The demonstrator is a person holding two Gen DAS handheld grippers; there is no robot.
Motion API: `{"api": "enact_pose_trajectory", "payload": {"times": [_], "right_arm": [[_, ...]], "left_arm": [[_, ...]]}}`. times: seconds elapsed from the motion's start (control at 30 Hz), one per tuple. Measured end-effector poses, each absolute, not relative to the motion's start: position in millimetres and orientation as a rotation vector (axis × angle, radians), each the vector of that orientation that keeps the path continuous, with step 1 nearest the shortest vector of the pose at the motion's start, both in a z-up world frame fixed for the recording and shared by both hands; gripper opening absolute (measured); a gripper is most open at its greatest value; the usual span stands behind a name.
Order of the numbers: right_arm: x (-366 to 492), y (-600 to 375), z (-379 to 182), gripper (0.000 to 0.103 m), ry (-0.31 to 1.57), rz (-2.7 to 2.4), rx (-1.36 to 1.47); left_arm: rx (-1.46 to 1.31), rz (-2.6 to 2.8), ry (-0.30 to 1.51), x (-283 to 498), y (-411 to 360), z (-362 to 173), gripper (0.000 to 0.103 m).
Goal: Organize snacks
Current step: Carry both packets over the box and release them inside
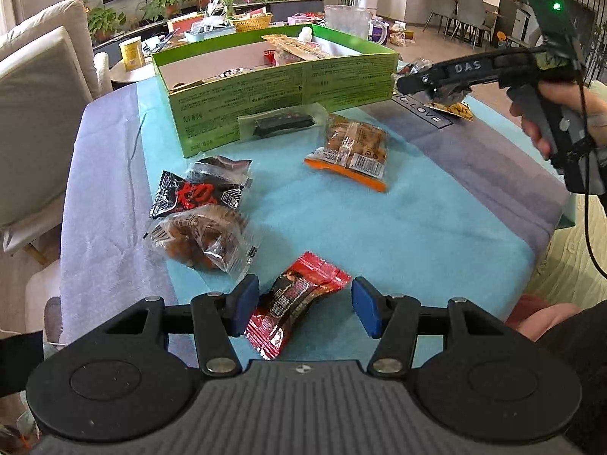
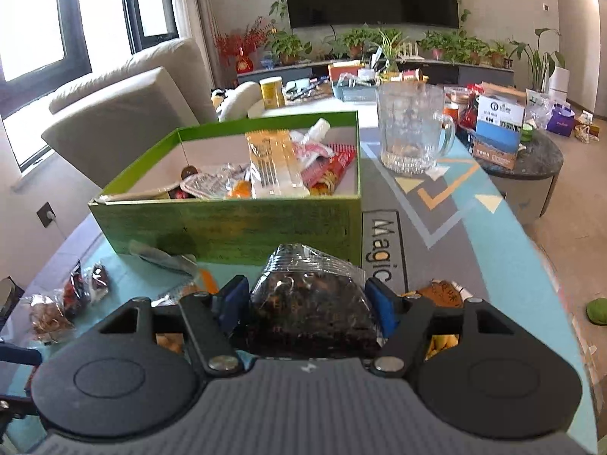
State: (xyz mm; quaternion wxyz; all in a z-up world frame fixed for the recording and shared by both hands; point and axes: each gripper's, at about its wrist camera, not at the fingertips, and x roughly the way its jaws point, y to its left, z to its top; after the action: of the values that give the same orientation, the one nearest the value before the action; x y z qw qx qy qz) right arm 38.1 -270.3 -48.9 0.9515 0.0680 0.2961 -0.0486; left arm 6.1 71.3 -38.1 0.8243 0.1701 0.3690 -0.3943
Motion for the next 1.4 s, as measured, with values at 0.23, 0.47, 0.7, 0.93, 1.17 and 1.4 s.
{"api": "enact_pose_trajectory", "payload": {"times": [0.23,0.47,0.7,0.93,1.17,1.4], "right_arm": [[35,-271,-45,0.065,0.587,-0.084,0.157],[37,-271,-40,0.065,0.572,-0.08,0.158],[37,-274,-37,0.065,0.561,-0.067,0.186],[43,-274,-33,0.065,0.549,-0.064,0.175],[54,-271,-25,0.065,0.535,-0.043,0.155],[71,-270,-10,0.065,0.498,-0.023,0.134]], "left_arm": [[0.294,-0.852,0.791,3,77,-34,0.038],[0.265,-0.874,0.675,-14,64,-18,0.034],[0.138,-0.794,0.655,15,42,-5,0.034],[0.087,-0.73,0.602,39,25,13,0.034],[0.078,-0.664,0.523,61,14,35,0.034],[0.067,-0.6,0.477,94,3,52,0.034]]}}
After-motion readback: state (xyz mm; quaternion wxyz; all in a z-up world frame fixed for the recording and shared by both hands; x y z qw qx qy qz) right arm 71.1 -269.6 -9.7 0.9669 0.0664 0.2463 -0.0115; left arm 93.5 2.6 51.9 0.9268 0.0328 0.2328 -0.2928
